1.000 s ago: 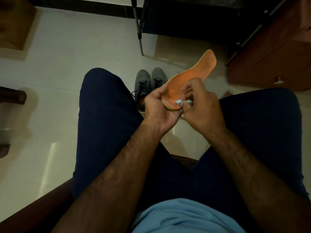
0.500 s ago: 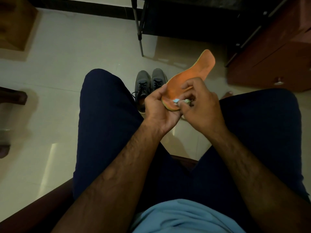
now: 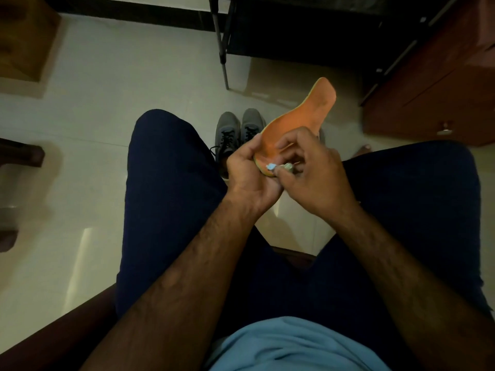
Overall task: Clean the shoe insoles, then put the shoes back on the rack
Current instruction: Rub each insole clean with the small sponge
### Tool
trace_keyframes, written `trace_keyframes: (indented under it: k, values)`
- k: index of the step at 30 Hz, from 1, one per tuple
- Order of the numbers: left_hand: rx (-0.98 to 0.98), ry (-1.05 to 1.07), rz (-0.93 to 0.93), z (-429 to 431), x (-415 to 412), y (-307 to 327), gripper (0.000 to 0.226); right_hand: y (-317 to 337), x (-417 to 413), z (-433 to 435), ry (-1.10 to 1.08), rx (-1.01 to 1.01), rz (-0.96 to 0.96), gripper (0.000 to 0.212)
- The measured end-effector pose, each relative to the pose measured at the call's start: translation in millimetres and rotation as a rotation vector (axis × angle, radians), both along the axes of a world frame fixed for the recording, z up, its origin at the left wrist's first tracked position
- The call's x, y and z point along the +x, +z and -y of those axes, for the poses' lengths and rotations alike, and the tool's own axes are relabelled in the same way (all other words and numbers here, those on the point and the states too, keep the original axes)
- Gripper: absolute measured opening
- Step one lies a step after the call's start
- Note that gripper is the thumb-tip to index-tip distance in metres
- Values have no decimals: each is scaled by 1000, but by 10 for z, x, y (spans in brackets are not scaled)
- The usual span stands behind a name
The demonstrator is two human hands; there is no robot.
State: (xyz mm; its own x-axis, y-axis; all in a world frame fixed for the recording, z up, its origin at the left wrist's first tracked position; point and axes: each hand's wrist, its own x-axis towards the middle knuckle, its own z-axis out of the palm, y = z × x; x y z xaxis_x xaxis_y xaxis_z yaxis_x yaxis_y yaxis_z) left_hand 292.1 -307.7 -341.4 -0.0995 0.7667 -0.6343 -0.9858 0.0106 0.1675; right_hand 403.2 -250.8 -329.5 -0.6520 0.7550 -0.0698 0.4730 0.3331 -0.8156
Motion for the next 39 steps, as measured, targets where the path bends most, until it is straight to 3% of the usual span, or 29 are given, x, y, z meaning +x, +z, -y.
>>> trace_keyframes:
  k: [5,11,14,19,22,27,33,36,39]
  values:
    - [-6,-12,0,-14,44,-56,59,-52,57,-131,-103,-11,79,42]
    - [-12,6,14,-11,22,-1,58,32,56,-23,-35,-83,31,49]
    - [-27,0,8,-19,48,-38,58,10,55,-109,-110,-55,69,47]
    - [-14,1,-2,-5,4,31,52,70,-6,34,-5,-51,-3,48]
    - [-23,16,28,-10,33,25,55,25,15,-59,-88,-55,47,46]
    - [-54,3,-8,0,4,62,49,100,-41,73,37,-9,11,48]
    - [-59,27,27,1,37,34,55,16,-19,-50,-40,29,95,46]
    - [-69,7,13,9,8,84,51,55,-49,74,30,41,22,44]
    - [-45,25,33,-5,32,86,54,5,-21,-29,-52,27,32,41]
